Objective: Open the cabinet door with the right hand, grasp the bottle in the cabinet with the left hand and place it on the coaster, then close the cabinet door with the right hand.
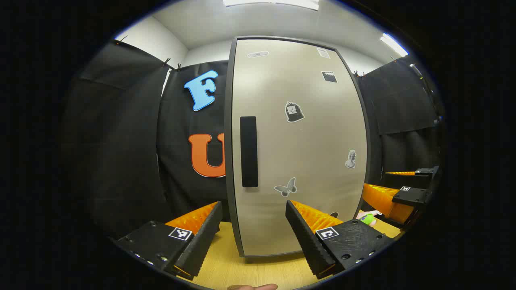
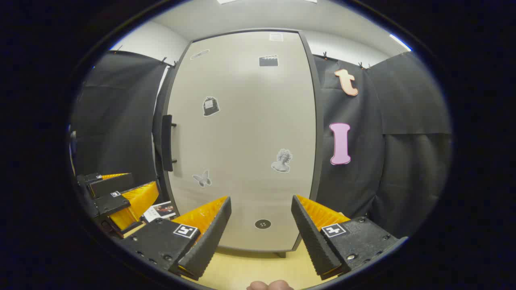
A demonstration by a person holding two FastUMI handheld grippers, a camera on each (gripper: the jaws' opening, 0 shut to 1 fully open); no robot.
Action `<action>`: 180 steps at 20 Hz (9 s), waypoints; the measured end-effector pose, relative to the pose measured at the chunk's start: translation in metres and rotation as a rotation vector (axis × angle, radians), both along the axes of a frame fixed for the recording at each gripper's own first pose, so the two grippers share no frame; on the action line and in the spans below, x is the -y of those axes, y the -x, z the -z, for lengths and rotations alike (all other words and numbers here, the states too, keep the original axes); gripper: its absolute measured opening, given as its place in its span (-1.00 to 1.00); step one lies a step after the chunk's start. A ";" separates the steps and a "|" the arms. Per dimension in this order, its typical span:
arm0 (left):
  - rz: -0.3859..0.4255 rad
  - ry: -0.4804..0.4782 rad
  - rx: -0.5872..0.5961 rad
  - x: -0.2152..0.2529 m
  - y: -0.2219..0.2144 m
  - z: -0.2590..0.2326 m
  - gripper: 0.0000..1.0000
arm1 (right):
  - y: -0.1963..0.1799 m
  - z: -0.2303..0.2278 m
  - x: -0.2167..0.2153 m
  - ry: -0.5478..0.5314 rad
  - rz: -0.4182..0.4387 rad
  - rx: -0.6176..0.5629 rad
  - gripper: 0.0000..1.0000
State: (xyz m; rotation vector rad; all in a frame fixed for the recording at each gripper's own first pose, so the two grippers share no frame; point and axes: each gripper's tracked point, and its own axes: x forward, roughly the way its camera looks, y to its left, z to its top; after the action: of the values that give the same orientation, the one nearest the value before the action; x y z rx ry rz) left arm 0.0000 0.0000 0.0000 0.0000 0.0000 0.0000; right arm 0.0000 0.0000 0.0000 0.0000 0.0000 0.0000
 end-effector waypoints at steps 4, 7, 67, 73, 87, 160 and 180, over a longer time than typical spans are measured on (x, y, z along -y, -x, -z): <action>-0.013 -0.003 -0.001 -0.002 0.001 0.000 0.91 | -0.002 0.003 -0.006 0.002 -0.036 -0.013 0.93; -0.016 -0.006 -0.001 -0.002 0.001 -0.001 0.91 | -0.003 0.001 -0.004 0.005 -0.034 -0.011 0.94; -0.143 -0.037 -0.139 -0.115 0.134 0.064 0.93 | -0.022 -0.056 -0.207 0.037 -0.543 -0.050 -0.68; -0.118 -0.050 -0.139 -0.104 0.110 0.065 0.93 | -0.008 -0.054 -0.197 0.012 -0.620 -0.066 -0.70; 0.028 -0.091 -0.157 -0.012 0.009 0.077 0.93 | 0.016 -0.050 -0.154 -0.007 -0.622 -0.116 -0.67; -0.020 -0.097 -0.078 0.020 0.055 0.084 0.58 | -0.019 0.005 0.103 -0.502 0.164 -0.121 0.89; -0.133 -0.030 -0.133 -0.046 0.096 0.315 0.61 | -0.005 0.082 0.139 -0.516 0.458 -0.415 0.99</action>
State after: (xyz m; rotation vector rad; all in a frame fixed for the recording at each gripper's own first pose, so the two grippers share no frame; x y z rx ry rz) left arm -0.0961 0.0460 -0.3155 0.0299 0.1328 0.1328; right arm 0.0046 -0.1393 -0.0820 0.5159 0.4148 -0.4583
